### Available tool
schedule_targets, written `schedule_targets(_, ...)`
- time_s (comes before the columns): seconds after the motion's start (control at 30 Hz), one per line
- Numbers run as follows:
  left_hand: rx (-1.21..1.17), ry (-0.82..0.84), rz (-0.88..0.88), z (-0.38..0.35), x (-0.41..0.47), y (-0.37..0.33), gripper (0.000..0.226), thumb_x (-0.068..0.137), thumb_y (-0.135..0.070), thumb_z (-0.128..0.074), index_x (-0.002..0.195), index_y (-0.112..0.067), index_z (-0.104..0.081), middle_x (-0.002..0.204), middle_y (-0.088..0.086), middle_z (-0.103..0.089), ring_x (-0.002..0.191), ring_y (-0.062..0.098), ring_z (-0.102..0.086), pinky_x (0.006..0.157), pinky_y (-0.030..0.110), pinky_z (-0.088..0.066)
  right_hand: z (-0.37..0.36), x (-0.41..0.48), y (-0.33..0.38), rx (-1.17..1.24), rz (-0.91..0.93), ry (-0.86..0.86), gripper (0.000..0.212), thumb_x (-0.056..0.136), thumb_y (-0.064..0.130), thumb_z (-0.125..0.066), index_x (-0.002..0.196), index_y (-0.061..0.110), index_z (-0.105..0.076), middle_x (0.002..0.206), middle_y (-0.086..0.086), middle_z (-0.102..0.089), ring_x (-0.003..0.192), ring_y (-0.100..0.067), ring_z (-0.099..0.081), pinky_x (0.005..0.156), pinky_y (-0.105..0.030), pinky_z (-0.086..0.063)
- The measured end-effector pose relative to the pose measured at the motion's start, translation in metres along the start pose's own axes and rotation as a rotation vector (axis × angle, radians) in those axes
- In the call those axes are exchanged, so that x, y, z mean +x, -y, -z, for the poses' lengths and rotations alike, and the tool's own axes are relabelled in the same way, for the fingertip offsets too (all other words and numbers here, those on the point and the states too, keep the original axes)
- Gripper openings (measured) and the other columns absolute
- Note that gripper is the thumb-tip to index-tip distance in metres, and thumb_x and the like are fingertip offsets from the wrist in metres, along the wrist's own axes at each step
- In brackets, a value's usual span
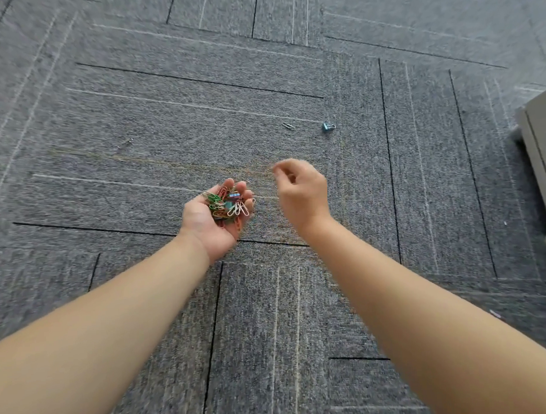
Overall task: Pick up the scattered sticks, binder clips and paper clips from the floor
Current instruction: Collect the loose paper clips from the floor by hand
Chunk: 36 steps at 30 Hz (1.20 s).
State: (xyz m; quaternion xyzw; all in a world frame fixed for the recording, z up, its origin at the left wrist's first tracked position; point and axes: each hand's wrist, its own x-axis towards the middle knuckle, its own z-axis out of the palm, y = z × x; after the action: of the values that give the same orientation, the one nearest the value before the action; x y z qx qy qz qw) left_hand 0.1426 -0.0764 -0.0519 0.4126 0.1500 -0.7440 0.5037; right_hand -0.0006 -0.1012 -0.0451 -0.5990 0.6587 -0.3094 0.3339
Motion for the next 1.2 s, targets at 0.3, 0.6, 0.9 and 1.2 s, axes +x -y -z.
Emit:
schedule_targets(0.3,-0.02,-0.048,-0.031,0.009,-0.005,-0.009,0.031,0.095,-0.019,-0.04,0.076,-0.012,-0.063,0.079,0.007,-0.069,0.071,0.022,-0.064,0.062,0.026,-0.057,0.002,0.008,-0.026,-0.412,-0.095,0.254,0.001,0.092,0.009,-0.057,0.091,0.008,-0.057,0.101,-0.005,-0.047,0.1,-0.023,-0.045,0.088,-0.035,-0.045)
schedule_targets(0.6,-0.003,-0.063,-0.05,0.02,-0.01,-0.015,0.033,0.098,-0.021,-0.037,0.077,-0.011,-0.061,0.078,0.009,-0.067,0.066,0.022,-0.063,0.063,0.028,-0.055,-0.015,0.003,-0.005,-0.414,0.159,0.494,0.039,0.091,0.012,-0.06,0.129,0.018,-0.058,0.1,0.001,-0.047,0.086,-0.013,-0.049,0.077,-0.027,-0.045)
schedule_targets(0.9,0.008,-0.12,-0.052,0.017,-0.013,-0.015,0.034,0.097,-0.02,-0.037,0.075,-0.009,-0.06,0.069,0.01,-0.068,0.059,0.023,-0.065,0.061,0.028,-0.056,-0.028,-0.016,-0.028,-0.402,0.326,0.277,0.007,0.087,0.005,-0.063,0.084,-0.001,-0.066,0.09,-0.011,-0.057,0.076,-0.024,-0.053,0.067,-0.033,-0.047)
schedule_targets(1.2,0.1,-0.103,0.0,0.0,-0.002,-0.012,0.032,0.097,-0.02,-0.038,0.078,-0.008,-0.061,0.07,0.01,-0.069,0.067,0.023,-0.063,0.062,0.029,-0.056,-0.003,0.019,-0.008,0.587,-0.538,0.121,0.024,0.093,-0.003,-0.041,0.096,0.01,-0.061,0.072,-0.004,-0.053,0.058,-0.012,-0.044,0.053,-0.025,-0.038)
